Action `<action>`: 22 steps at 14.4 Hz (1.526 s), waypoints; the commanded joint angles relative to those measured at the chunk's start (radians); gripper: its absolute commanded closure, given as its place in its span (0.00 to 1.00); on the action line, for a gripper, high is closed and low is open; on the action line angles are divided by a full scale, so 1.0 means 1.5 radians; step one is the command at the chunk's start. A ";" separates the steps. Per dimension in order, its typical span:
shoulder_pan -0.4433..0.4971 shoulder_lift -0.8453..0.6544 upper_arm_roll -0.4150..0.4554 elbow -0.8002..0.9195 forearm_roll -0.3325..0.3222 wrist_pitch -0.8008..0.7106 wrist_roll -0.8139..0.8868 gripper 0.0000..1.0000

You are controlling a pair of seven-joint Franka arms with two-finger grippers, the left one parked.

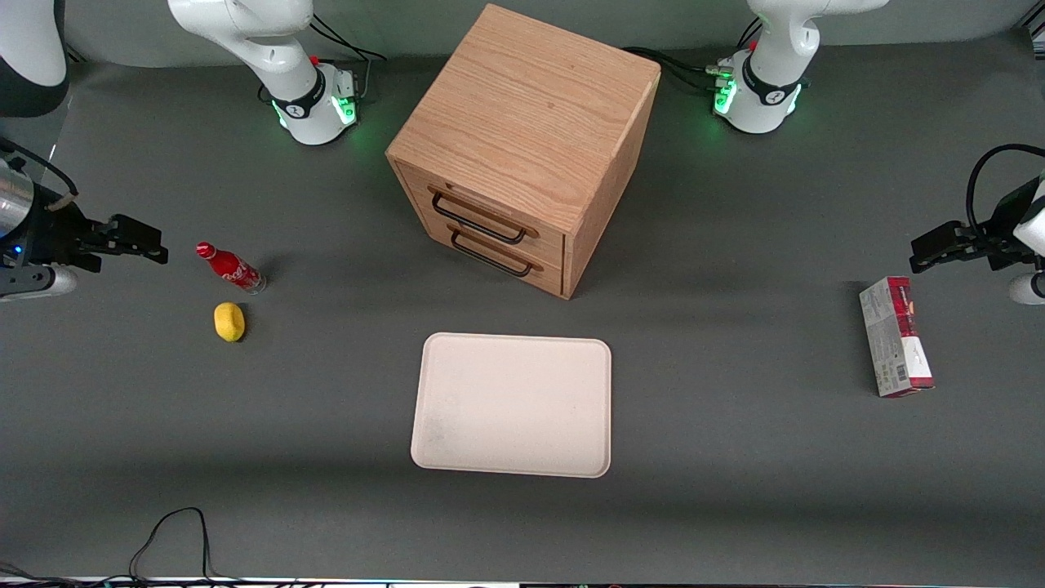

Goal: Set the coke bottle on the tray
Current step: 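Move the open right gripper down over the red Coca-Cola bottle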

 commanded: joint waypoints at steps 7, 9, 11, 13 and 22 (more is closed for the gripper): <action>0.001 -0.026 -0.012 -0.018 0.013 -0.030 0.004 0.00; 0.001 -0.023 -0.011 -0.018 0.013 -0.030 0.004 0.00; 0.000 -0.022 -0.012 -0.020 0.013 -0.030 0.004 0.00; 0.000 -0.026 -0.013 -0.025 0.013 -0.034 0.008 0.00; 0.001 -0.114 -0.078 -0.205 -0.022 0.044 -0.002 0.00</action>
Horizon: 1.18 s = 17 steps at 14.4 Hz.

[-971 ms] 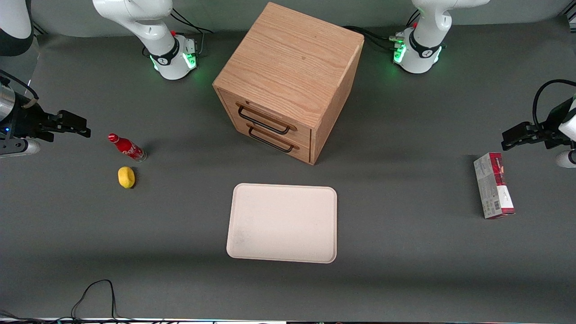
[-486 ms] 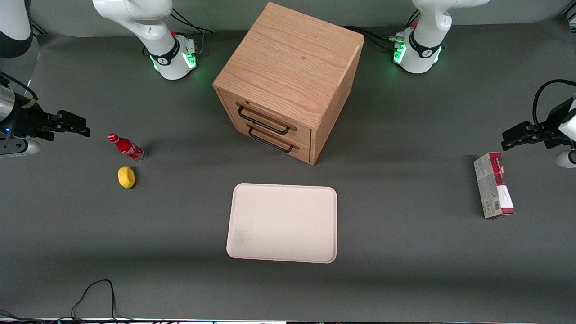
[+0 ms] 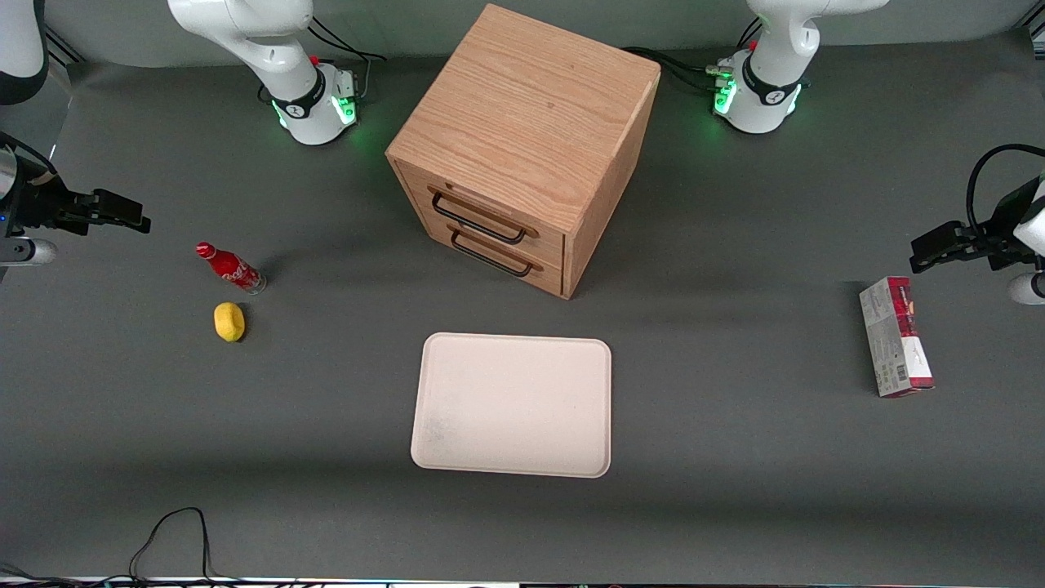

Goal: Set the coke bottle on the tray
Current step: 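Move the open right gripper down over the red Coca-Cola bottle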

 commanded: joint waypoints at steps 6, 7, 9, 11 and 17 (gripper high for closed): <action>0.003 -0.061 -0.014 -0.178 -0.014 0.124 -0.001 0.00; 0.003 -0.060 -0.014 -0.201 -0.016 0.151 -0.002 0.00; 0.003 -0.064 -0.015 -0.271 -0.036 0.233 -0.002 0.00; 0.003 -0.064 -0.037 -0.318 -0.051 0.295 -0.003 0.00; 0.007 -0.065 -0.069 -0.418 -0.052 0.412 -0.035 0.00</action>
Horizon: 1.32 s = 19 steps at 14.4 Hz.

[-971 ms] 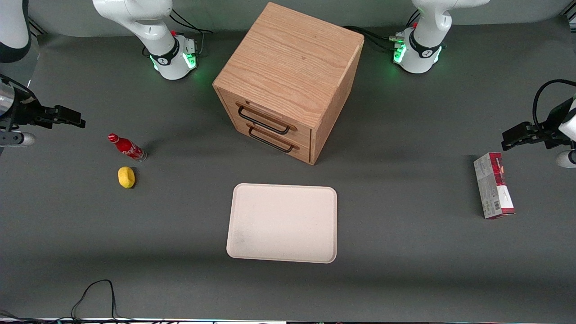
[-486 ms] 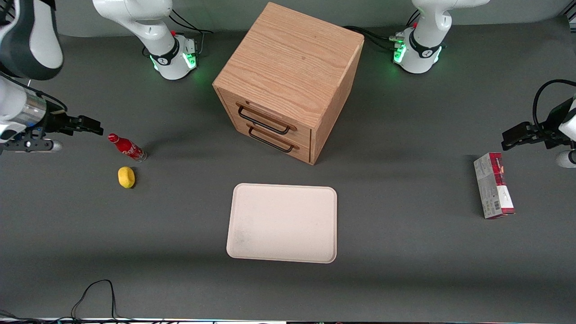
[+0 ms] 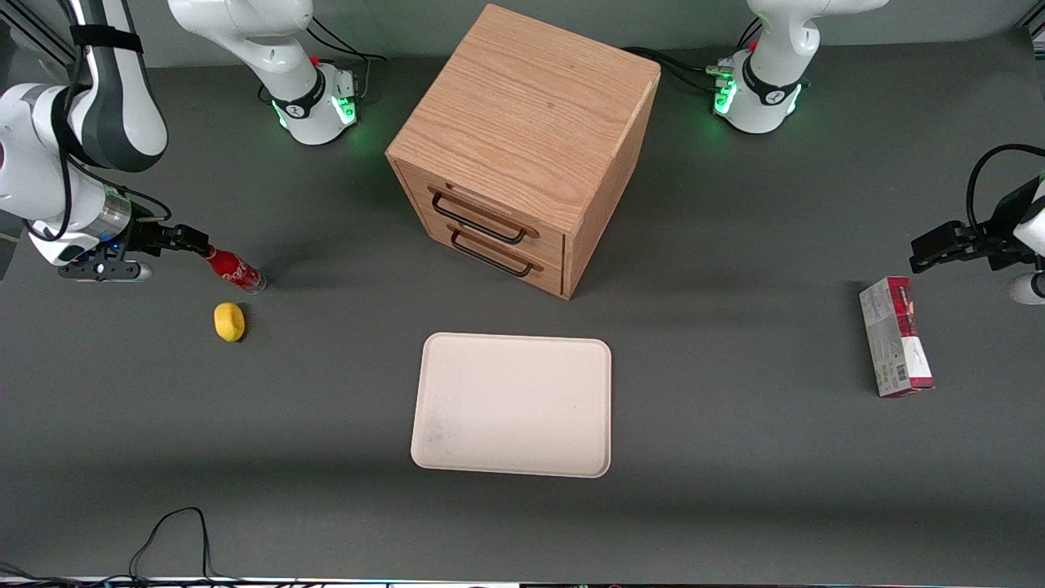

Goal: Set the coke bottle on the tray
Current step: 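Move the open right gripper down over the red Coca-Cola bottle, then close the right gripper on the bottle's cap end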

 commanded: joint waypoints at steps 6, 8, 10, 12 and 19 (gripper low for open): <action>0.015 -0.028 -0.007 -0.123 -0.008 0.144 -0.013 0.00; 0.015 -0.027 -0.007 -0.123 -0.008 0.144 -0.014 0.00; 0.015 -0.025 -0.007 -0.123 -0.009 0.144 -0.014 0.00; 0.015 -0.025 -0.007 -0.123 -0.009 0.144 -0.014 0.01; 0.014 -0.030 -0.008 -0.122 -0.010 0.136 -0.019 1.00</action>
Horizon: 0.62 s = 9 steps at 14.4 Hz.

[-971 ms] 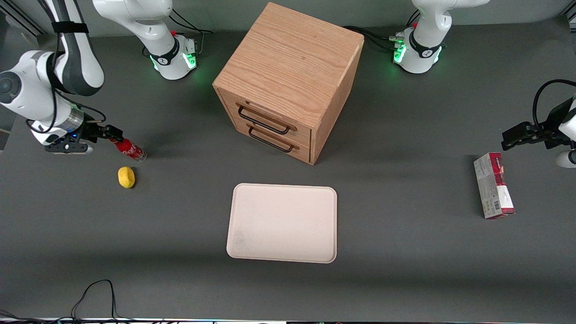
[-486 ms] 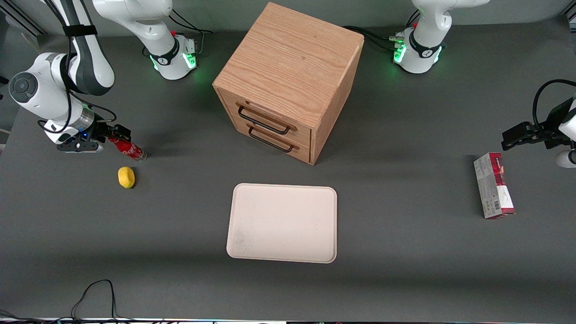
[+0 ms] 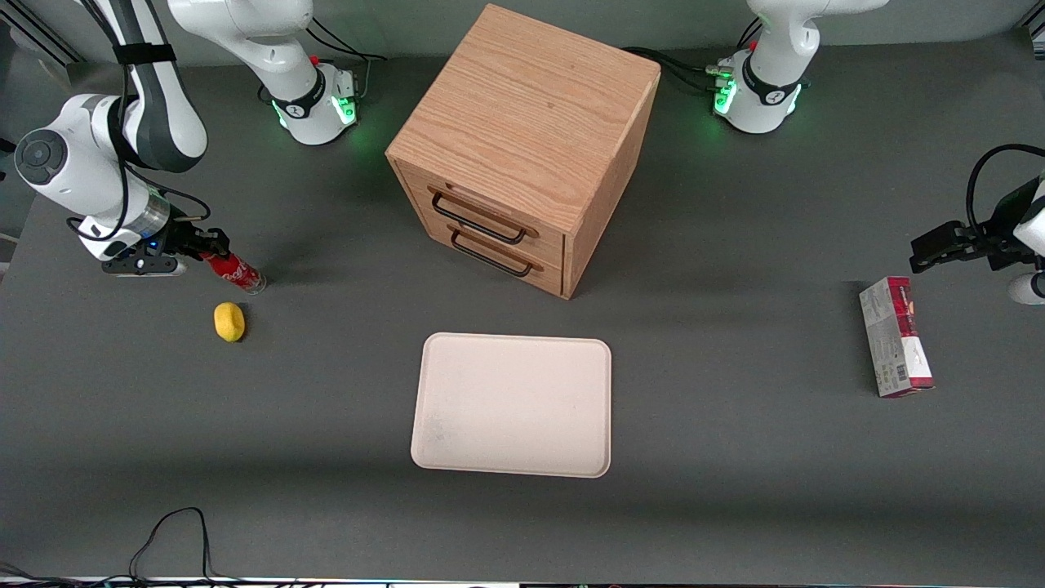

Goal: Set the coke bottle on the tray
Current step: 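Close the right gripper on the bottle's cap end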

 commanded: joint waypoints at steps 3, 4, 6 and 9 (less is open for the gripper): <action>0.003 -0.023 -0.006 -0.014 -0.008 0.001 -0.016 1.00; 0.003 -0.023 -0.006 -0.012 -0.008 -0.001 -0.015 1.00; 0.004 -0.028 -0.003 0.010 -0.009 -0.037 -0.012 1.00; 0.004 -0.028 0.002 0.130 -0.007 -0.187 -0.007 1.00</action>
